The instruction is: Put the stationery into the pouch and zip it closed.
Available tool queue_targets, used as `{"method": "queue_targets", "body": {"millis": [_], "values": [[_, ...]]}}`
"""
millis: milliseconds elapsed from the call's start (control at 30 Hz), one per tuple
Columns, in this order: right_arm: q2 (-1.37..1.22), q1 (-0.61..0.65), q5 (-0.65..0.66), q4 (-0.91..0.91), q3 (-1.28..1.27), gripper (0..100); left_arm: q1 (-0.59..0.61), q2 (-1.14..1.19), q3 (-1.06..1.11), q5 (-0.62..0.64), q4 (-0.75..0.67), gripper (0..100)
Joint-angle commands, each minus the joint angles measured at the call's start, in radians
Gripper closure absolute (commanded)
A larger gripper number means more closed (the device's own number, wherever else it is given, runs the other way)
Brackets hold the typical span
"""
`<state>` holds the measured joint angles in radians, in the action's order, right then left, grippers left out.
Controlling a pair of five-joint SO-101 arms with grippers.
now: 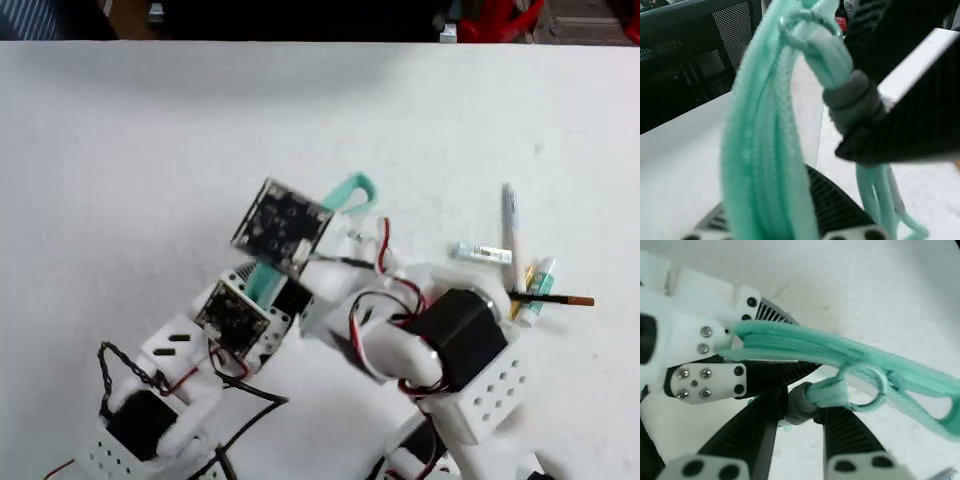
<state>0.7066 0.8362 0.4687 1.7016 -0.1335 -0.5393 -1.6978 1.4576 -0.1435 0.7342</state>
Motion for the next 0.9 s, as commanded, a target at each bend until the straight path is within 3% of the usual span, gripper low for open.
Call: {"method": "queue_targets", "body": {"millis": [0, 167, 333, 400, 500, 533, 600, 767, 867], "values": [[-0.001, 0.147, 0.012, 0.019, -0.058, 98.0, 0.024, 0.015, -0.049, 0.009, 0.002, 98], [0.079, 0.243, 0.012, 0.019, -0.068, 98.0, 0.024, 0.015, -0.049, 0.008, 0.003, 98], [0.194, 0.225, 0.012, 0.019, -0.066, 96.4, 0.024, 0.015, -0.049, 0.008, 0.003, 98], [0.24, 0.157, 0.008, 0.019, -0.069, 85.6, 0.024, 0.015, -0.049, 0.008, 0.003, 98], [0.318, 0.047, 0.012, 0.018, -0.066, 59.5, 0.024, 0.015, -0.049, 0.008, 0.003, 98], [0.343, 0.016, 0.014, 0.018, -0.066, 55.8, 0.024, 0.015, -0.049, 0.008, 0.003, 98], [0.386, -0.038, 0.026, 0.018, -0.064, 58.3, 0.024, 0.015, -0.049, 0.008, 0.003, 98], [0.427, -0.257, 0.206, -0.005, -0.008, 74.7, 0.024, 0.015, -0.049, 0.008, 0.003, 98], [0.348, -0.367, 0.164, -0.104, 0.086, 87.2, 0.024, 0.015, -0.048, 0.008, 0.0, 98]]}}
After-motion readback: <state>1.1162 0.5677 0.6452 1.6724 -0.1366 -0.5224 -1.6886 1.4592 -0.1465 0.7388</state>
